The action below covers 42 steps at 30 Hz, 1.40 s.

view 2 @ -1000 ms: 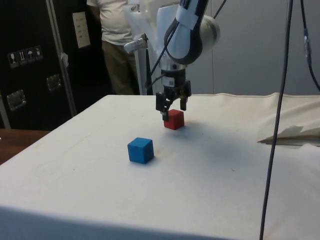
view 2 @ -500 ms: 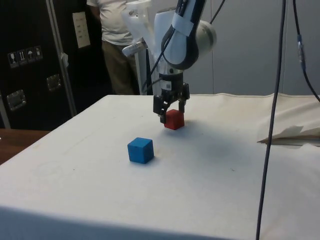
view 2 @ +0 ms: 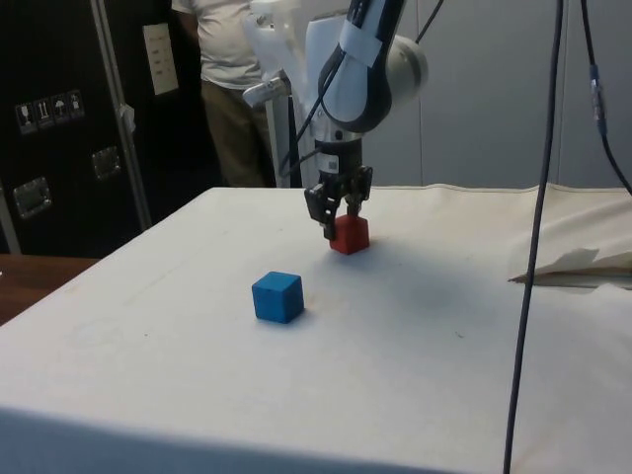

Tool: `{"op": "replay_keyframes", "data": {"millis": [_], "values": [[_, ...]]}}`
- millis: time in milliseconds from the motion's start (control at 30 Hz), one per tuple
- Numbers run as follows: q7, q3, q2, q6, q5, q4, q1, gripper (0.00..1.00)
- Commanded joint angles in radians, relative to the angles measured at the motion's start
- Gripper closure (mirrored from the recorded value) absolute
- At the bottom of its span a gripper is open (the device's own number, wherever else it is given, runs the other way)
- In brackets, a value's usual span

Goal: Stack the two cubes.

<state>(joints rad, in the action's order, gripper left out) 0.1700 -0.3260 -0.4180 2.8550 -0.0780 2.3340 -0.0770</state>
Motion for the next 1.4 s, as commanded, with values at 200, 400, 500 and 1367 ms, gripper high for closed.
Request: {"op": "replay_keyframes", "data": {"millis": [200, 400, 500, 1367], "values": [[-0.005, 0.006, 0.008, -0.009, -0.007, 0.001, 0.006, 0.97], [0.0, -0.005, 0.024, -0.03, 0.002, -0.005, -0.002, 0.97], [0.009, -0.008, 0.047, -0.053, 0.004, -0.007, -0.006, 0.97], [0.085, -0.009, 0.21, -0.223, 0.028, -0.025, -0.017, 0.97]]}}
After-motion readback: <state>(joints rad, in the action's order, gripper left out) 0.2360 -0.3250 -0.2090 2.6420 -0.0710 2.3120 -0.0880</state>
